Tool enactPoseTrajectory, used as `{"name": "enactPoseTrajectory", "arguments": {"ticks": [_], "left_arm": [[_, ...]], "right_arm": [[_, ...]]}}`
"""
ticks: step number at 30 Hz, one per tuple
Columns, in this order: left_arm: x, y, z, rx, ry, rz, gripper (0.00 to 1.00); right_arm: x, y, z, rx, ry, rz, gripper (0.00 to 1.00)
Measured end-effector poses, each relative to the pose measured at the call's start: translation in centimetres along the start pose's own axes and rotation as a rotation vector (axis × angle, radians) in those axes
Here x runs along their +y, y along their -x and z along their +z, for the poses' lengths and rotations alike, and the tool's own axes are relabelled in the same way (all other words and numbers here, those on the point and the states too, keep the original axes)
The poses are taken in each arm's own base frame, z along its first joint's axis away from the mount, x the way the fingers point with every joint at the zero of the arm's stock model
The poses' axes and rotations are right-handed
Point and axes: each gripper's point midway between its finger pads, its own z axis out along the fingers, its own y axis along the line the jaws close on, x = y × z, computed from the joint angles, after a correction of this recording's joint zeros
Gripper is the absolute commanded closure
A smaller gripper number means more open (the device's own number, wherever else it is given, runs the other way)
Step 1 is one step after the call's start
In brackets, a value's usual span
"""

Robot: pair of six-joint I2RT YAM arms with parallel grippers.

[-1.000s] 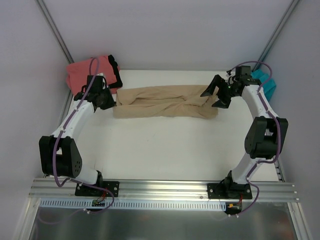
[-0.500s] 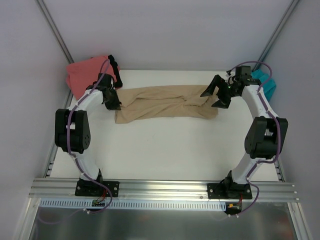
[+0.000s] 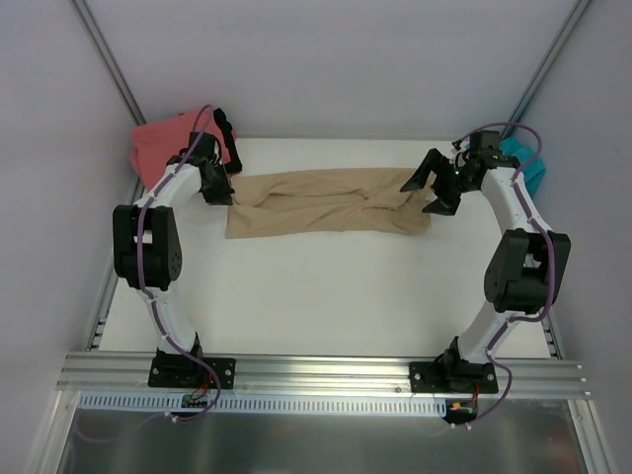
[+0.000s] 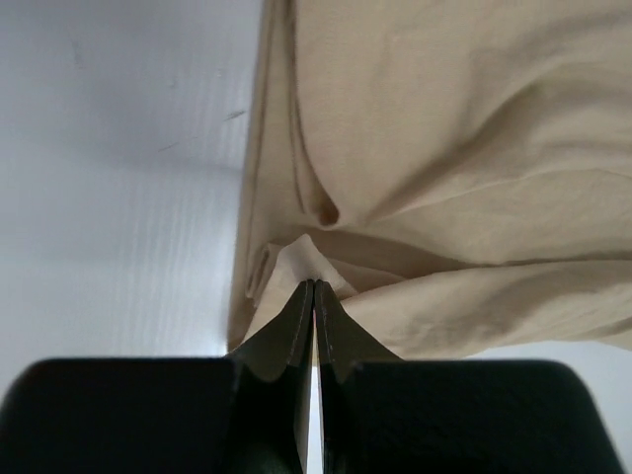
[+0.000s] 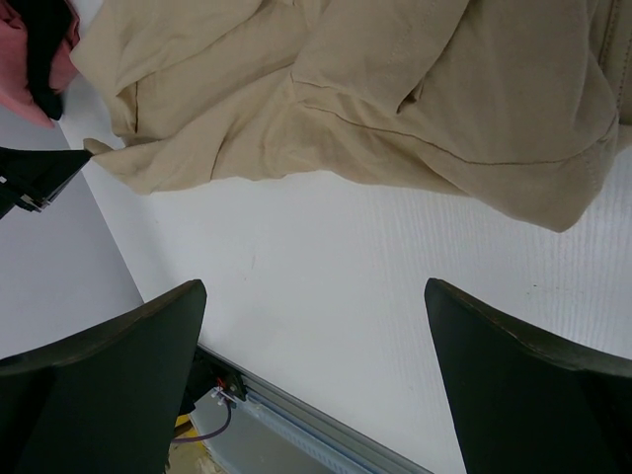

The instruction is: Fold and stack the t-shirts

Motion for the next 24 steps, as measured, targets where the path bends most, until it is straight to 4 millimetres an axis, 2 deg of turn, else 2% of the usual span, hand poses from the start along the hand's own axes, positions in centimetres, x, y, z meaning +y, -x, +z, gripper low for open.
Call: {"name": "enactPoseTrajectory", "arguments": {"ticks": [4, 8, 13, 18, 23, 24], "left_arm": [[2.0, 0.6, -0.4, -0.008, 0.035, -0.023, 1.0], [3.6, 1.5, -1.7, -0.036, 0.048, -0.056, 1.0], [4.3, 2.6, -3.1, -0.074, 0.049, -0.075, 1.0], [4.3, 2.3, -2.4, -0.055, 0.041, -0.078, 1.0], [4.0, 2.7, -1.0, -0.035, 0.026, -0.08, 1.0], [4.0, 2.8, -0.7, -0.033, 0.025, -0.081, 0.91]], "right_arm": [[0.0, 0.4, 0.3, 0.002, 0.0, 0.003, 0.01], [-0.2, 0.8, 0.9, 0.008, -0.003, 0.013, 0.01], [-0.4, 0.8, 1.2, 0.016, -0.006, 0.02, 0.01], [-0.4, 0.9, 1.2, 0.015, -0.006, 0.018, 0.01], [-0.2, 1.0, 1.1, 0.011, -0.004, 0.015, 0.01], [-0.2, 1.0, 1.1, 0.012, -0.004, 0.015, 0.0]]}}
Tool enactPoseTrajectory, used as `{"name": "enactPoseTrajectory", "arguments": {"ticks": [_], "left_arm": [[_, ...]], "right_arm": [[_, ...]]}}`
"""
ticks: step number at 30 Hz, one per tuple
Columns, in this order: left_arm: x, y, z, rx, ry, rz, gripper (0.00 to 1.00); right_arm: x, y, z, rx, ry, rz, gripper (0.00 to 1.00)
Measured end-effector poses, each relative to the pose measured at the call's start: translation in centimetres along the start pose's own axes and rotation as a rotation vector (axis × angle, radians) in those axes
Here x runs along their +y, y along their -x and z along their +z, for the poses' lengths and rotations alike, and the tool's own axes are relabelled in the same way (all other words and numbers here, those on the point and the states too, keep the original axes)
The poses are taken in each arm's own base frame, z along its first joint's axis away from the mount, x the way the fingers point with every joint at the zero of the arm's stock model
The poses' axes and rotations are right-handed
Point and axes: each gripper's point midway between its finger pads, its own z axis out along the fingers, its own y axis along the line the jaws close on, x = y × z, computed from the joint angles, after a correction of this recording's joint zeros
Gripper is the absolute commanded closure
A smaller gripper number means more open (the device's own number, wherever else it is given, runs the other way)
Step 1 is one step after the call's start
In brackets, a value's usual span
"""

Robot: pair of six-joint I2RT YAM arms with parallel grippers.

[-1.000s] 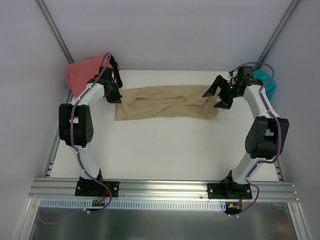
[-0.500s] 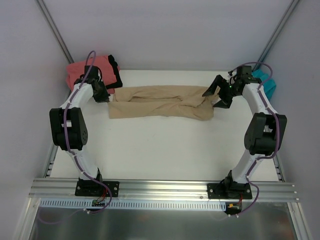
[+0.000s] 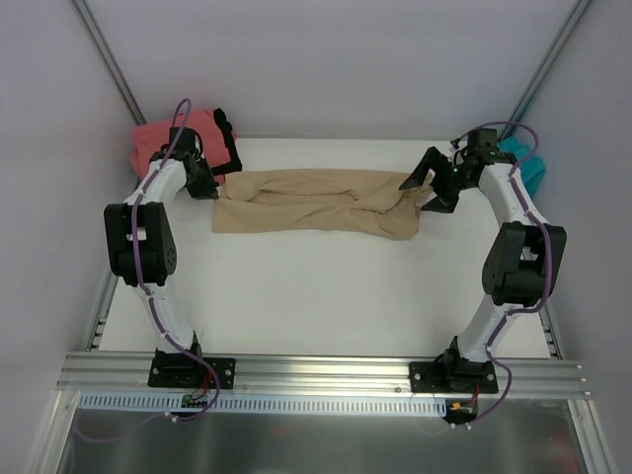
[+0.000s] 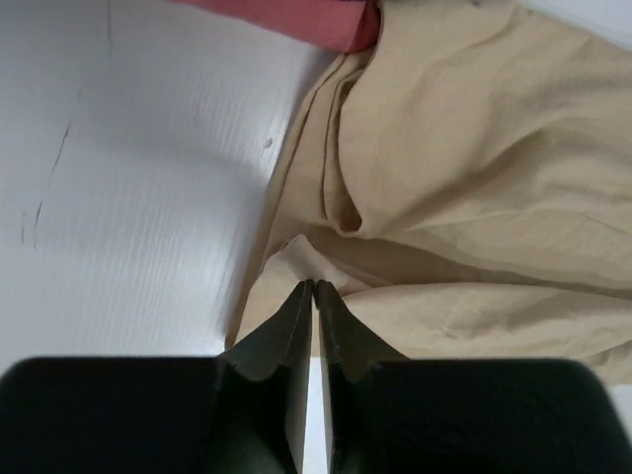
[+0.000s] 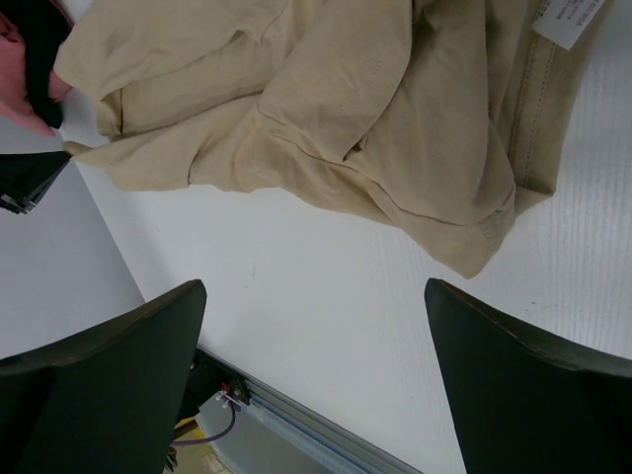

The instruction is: Fold and stack the t-shirts

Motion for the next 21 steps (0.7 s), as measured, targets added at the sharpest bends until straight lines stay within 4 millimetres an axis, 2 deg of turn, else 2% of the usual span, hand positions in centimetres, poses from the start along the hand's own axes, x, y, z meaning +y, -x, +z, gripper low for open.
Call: {"name": "enactPoseTrajectory", "arguments": {"ticks": [1, 3, 4, 8, 13, 16, 21], "left_arm": [[-0.1, 0.2, 0.4, 0.0, -0.001, 0.0, 0.7], [-0.2, 0.9, 1.1, -0.004, -0.004, 0.005, 0.07], [-0.4, 1.2, 1.5, -0.006, -0.004, -0.002, 0.01], [-0.1, 2.0, 2.1, -0.018, 0.017, -0.005, 0.01], [-0.1, 2.8, 0.9, -0.052, 0.032, 0.001, 0.01], [-0.9, 3.6, -1.6, -0.098, 0.001, 0.006, 0.01], [-3.1, 5.2, -8.0, -0.218, -0.092, 0.019, 0.01]], "right_arm": [[0.0, 0.0, 0.0, 0.0, 0.0, 0.0, 0.01], [0.0, 0.0, 0.0, 0.001, 0.0, 0.0, 0.0], [0.0, 0.0, 0.0, 0.001, 0.0, 0.0, 0.01], [0.2, -0.3, 0.2, 0.008, 0.0, -0.005, 0.01], [1.6, -0.8, 1.3, 0.033, 0.008, -0.036, 0.01], [2.7, -1.2, 3.2, 0.06, 0.022, -0.055, 0.04], [3.1, -3.0, 7.5, 0.145, 0.026, -0.038, 0.08]]}}
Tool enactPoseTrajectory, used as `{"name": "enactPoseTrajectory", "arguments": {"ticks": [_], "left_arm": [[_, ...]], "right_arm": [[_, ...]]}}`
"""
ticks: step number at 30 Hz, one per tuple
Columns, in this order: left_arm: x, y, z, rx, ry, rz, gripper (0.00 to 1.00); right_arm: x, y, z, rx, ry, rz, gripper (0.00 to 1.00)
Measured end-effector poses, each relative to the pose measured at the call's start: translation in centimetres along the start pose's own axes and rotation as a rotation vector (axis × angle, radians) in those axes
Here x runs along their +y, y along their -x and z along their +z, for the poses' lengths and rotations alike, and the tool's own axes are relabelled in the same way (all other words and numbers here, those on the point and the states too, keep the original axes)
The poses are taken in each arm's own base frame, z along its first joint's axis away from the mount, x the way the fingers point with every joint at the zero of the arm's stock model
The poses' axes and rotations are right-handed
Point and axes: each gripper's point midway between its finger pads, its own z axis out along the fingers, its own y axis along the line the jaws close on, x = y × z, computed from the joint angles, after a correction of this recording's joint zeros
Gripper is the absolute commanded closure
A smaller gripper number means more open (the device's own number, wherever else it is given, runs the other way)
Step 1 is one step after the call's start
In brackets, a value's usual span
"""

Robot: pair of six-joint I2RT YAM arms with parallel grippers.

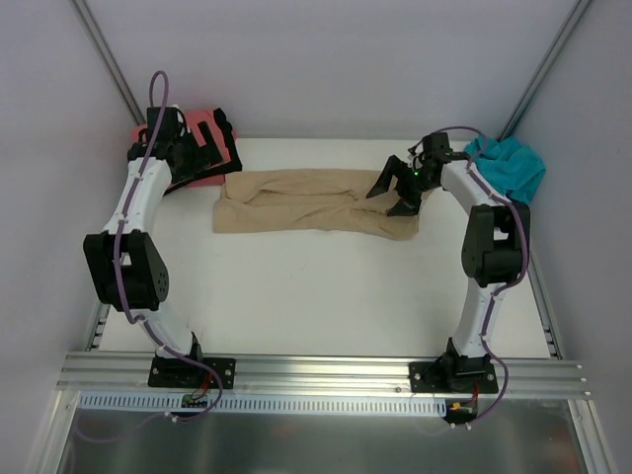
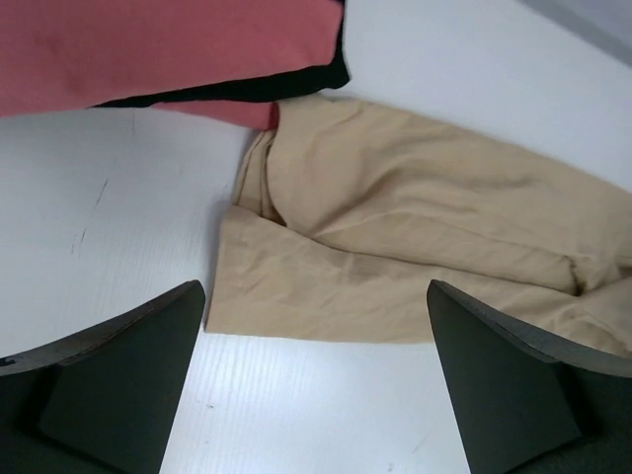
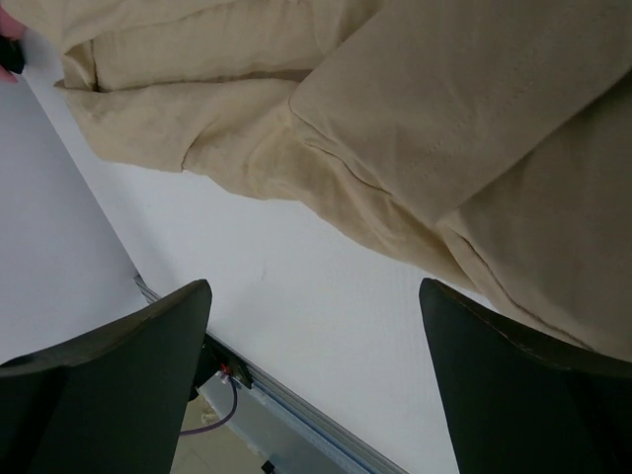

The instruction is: Fold and stack the t-shirts

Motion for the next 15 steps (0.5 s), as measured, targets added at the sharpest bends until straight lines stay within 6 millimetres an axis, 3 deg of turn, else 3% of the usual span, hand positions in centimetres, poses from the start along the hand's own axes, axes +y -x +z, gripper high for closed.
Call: {"name": "enactPoseTrajectory", "arguments": {"ticks": [5, 12, 15], "left_arm": [[-1.5, 1.6, -3.4, -0.076, -0.055, 0.012, 0.01], [-0.2, -1.7, -2.6, 0.004, -0.033, 0.002, 0.01], [0.1, -2.5, -2.4, 0.028, -0.028, -0.001, 0.01]], "right_arm": [[-0.9, -1.2, 3.4, 0.067, -0.019, 0.025, 0.18], [-1.3, -1.1, 4.0, 0.067, -0.025, 0.028, 0.41], [-1.4, -1.0, 4.0, 0.064, -0.03, 0.025, 0.42]]}}
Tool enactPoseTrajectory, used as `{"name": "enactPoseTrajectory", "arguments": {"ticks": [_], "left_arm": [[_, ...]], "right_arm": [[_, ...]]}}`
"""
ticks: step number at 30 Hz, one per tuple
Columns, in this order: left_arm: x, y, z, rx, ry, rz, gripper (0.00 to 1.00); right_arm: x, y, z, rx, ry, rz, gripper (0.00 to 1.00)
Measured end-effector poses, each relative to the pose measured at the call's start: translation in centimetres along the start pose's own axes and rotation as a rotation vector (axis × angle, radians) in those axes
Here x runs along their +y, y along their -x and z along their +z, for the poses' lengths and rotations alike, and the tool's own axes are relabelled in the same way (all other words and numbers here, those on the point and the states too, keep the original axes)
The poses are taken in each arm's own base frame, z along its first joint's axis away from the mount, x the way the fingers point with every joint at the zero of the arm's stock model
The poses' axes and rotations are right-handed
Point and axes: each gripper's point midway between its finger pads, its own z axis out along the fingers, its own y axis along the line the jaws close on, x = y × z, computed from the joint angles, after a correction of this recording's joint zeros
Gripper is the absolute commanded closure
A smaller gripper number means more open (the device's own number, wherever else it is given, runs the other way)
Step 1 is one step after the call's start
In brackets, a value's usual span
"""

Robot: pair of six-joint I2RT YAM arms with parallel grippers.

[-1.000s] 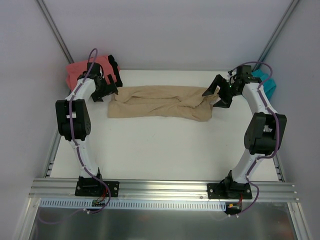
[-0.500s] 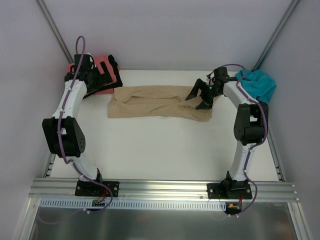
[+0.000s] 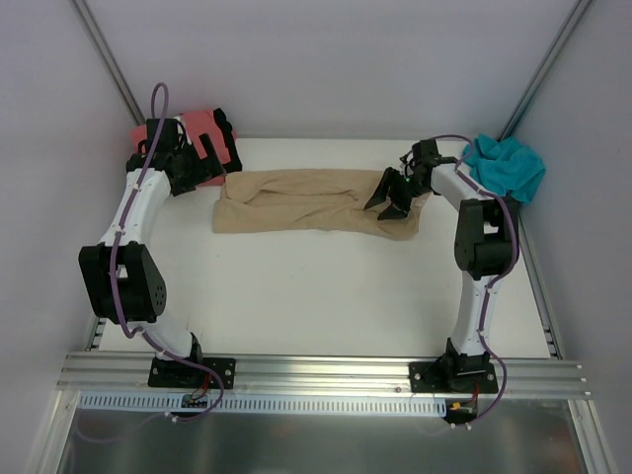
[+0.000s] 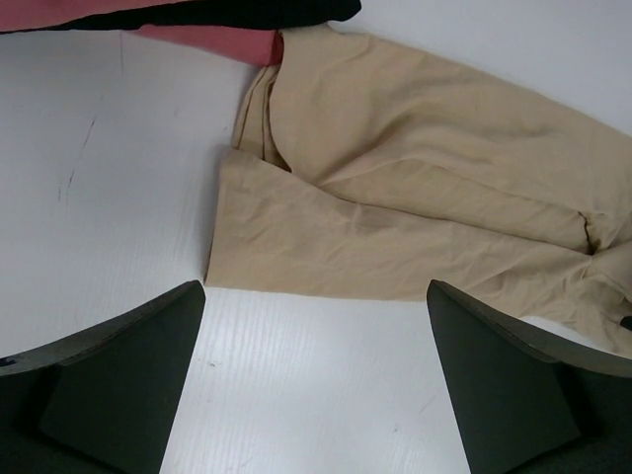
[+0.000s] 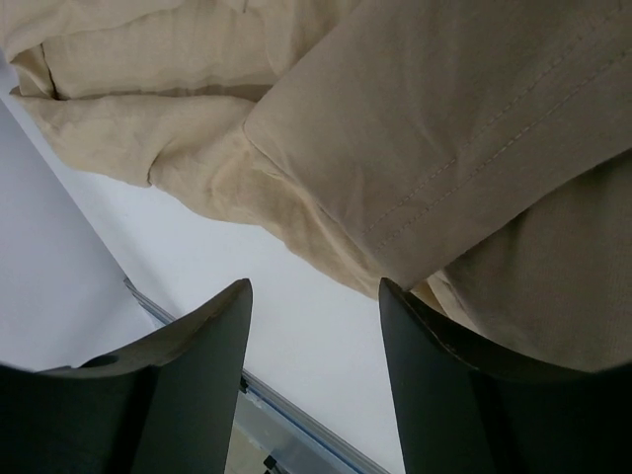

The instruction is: Fold and stack the t-shirts

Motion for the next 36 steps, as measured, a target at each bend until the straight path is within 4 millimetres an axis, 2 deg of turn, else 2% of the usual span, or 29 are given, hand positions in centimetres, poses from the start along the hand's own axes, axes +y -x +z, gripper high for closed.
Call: {"name": "enactPoseTrajectory", "arguments": {"ticks": [8, 12, 15, 16, 17, 19, 21, 30, 32, 33, 34, 36], "left_arm": [[-0.1, 0.0, 0.0, -0.001, -0.003, 0.0, 0.01], [-0.1, 0.0, 0.0, -0.001, -0.003, 0.001, 0.01], [-0.1, 0.0, 0.0, 0.0, -0.003, 0.001, 0.01], [-0.1, 0.0, 0.0, 0.0, -0.003, 0.001, 0.01], [-0.1, 0.0, 0.0, -0.001, -0.004, 0.001, 0.01], [-0.1, 0.0, 0.0, -0.001, -0.004, 0.001, 0.01], [-0.1, 0.0, 0.0, -0.001, -0.004, 0.002, 0.01], [0.0, 0.0, 0.0, 0.0, -0.003, 0.003, 0.01], [0.0, 0.0, 0.0, 0.0, -0.003, 0.003, 0.01], [0.0, 0.0, 0.0, 0.0, -0.003, 0.003, 0.01], [0.0, 0.0, 0.0, 0.0, -0.003, 0.003, 0.01], [0.0, 0.0, 0.0, 0.0, -0.003, 0.003, 0.01]], "right_arm": [[-0.9, 0.7, 0.1, -0.018, -0.048, -0.003, 0.33], [-2.0, 1.2, -0.3, -0.034, -0.084, 0.006, 0.33], [-2.6, 1.9, -0.8, -0.052, -0.1, 0.017, 0.38], [-2.8, 2.1, -0.9, -0.058, -0.103, 0.018, 0.4], [-2.8, 2.3, -1.0, -0.064, -0.105, 0.02, 0.48], [-3.0, 2.7, -1.2, -0.074, -0.109, 0.017, 0.52], [-3.1, 2.8, -1.3, -0.08, -0.113, 0.015, 0.62], [-3.7, 3.2, -0.4, -0.068, -0.122, 0.03, 0.65], [-4.0, 3.1, -0.1, -0.062, -0.125, 0.035, 0.74], [-4.1, 3.1, 0.0, -0.058, -0.126, 0.036, 0.84], [-4.1, 3.0, 0.1, -0.057, -0.127, 0.039, 1.0], [-4.1, 3.1, 0.2, -0.056, -0.127, 0.047, 1.0]]}}
